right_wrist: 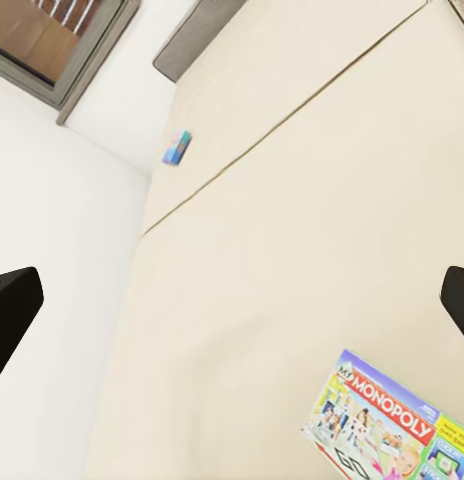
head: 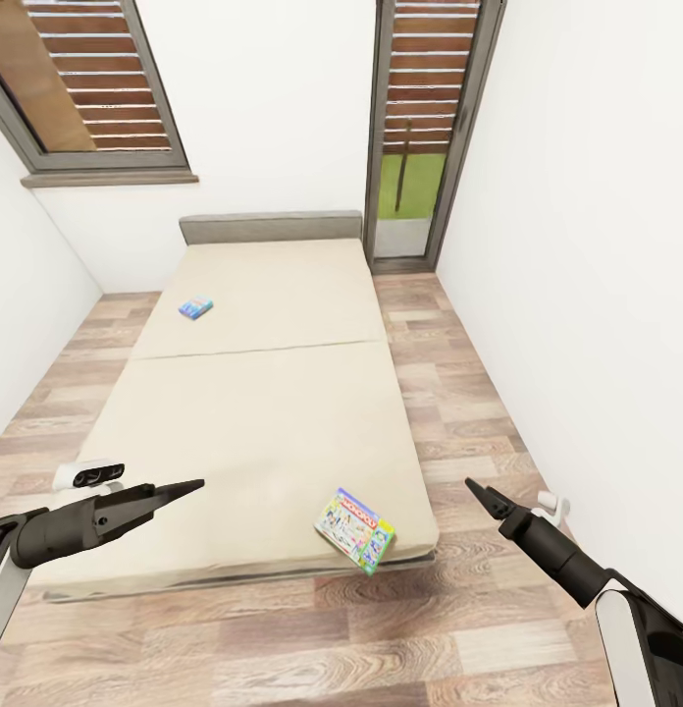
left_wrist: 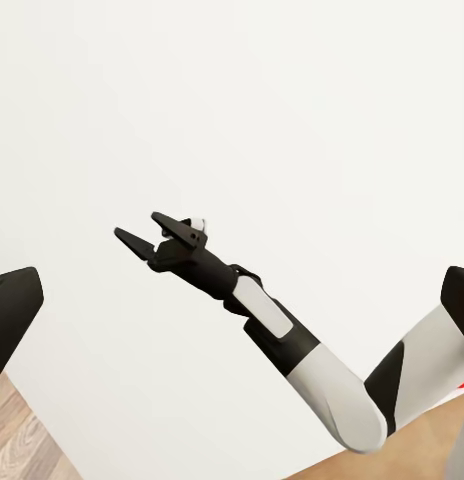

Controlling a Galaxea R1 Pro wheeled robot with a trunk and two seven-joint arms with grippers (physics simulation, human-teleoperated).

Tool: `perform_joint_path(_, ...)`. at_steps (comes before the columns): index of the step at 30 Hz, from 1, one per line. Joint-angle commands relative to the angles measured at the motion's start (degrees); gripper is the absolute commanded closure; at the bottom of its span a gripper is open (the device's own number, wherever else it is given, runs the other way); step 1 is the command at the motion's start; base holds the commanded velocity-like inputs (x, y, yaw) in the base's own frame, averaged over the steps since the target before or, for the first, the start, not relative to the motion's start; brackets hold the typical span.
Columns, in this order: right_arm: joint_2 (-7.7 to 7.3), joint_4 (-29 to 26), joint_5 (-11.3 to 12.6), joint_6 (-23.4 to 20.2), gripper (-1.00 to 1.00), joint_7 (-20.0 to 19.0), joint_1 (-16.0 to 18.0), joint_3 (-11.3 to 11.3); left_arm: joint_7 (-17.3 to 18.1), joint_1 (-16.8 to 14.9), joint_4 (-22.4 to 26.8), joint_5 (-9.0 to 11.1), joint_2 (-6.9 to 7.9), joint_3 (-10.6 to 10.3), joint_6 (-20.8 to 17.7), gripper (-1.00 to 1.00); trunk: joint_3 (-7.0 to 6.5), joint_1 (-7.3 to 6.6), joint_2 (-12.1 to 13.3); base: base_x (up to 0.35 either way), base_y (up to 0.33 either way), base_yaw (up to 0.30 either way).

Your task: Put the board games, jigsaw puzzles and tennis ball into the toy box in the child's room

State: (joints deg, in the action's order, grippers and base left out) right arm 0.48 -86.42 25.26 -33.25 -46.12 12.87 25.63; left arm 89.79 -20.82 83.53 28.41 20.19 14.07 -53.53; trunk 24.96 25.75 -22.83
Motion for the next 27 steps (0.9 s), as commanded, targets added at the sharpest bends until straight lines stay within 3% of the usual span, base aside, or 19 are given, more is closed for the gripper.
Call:
perform_joint_path(1,0.05,0.0,0.2,-0.4,-1.0,-0.1,0.0,0.1,0.2,0.0,0.0,0.0,0.02,0.0,-0.6,-1.0,-0.01,0.03,-0.1,0.0,0.0,0.0)
perform_joint_path(27,0.14,1.1,0.1,-0.4,-1.0,-0.1,0.0,0.1,0.2,-0.1,-0.2,0.0,0.02,0.0,-0.5,-1.0,-2.48,0.03,-0.1,0.0,0.0,0.0)
